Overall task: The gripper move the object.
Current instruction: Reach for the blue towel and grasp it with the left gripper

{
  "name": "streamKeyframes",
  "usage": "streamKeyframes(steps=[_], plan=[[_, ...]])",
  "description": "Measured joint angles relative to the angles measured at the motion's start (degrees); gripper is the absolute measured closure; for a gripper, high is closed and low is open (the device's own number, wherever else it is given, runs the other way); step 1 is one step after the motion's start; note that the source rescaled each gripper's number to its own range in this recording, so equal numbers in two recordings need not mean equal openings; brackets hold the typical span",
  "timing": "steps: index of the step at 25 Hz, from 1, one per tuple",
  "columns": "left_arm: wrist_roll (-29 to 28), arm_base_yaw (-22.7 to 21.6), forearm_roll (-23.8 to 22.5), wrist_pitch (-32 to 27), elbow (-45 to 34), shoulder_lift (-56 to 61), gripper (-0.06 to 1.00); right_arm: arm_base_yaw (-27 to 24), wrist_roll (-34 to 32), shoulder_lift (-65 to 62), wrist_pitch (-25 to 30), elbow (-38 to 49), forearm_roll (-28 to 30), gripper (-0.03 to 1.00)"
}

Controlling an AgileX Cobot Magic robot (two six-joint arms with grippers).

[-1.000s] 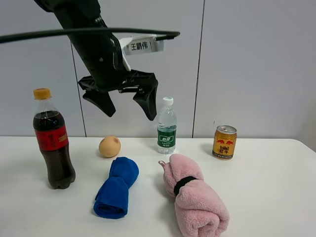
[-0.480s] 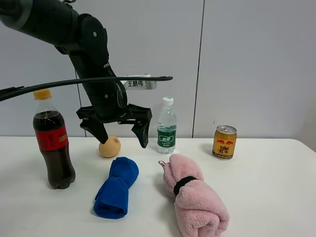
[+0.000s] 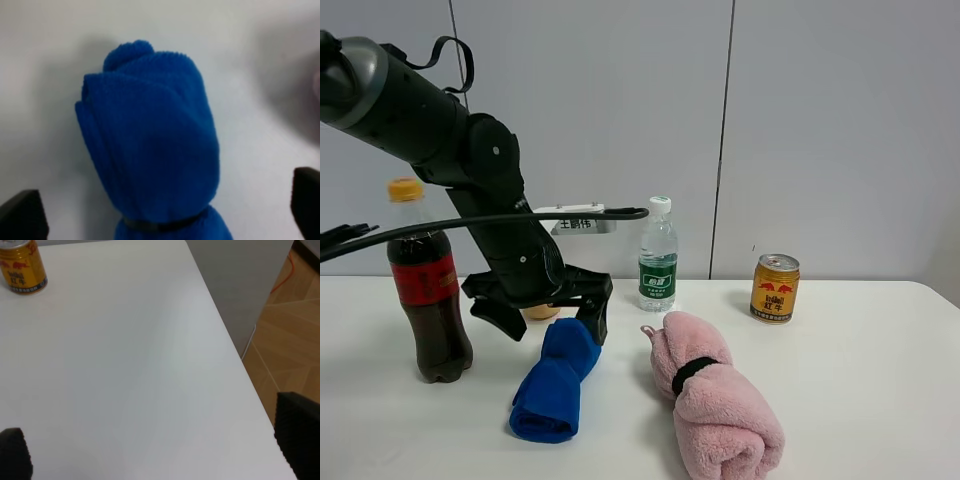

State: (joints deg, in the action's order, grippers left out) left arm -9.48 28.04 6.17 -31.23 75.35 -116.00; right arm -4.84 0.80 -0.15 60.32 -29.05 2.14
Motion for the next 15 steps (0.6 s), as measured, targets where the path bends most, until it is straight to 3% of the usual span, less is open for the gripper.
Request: streamKeyframes(steps=[5, 15], plan=[[-0.01, 0.0, 2.35, 0.27, -0.06, -3.74, -0.06, 0.0, 0.0, 0.0, 0.0, 0.0, 0.0, -0.03], [-0.01, 0.0, 2.82, 4.4, -0.12, -7.27, -0.06, 0.0, 0.0, 0.0, 0.0, 0.0, 0.0, -0.03]])
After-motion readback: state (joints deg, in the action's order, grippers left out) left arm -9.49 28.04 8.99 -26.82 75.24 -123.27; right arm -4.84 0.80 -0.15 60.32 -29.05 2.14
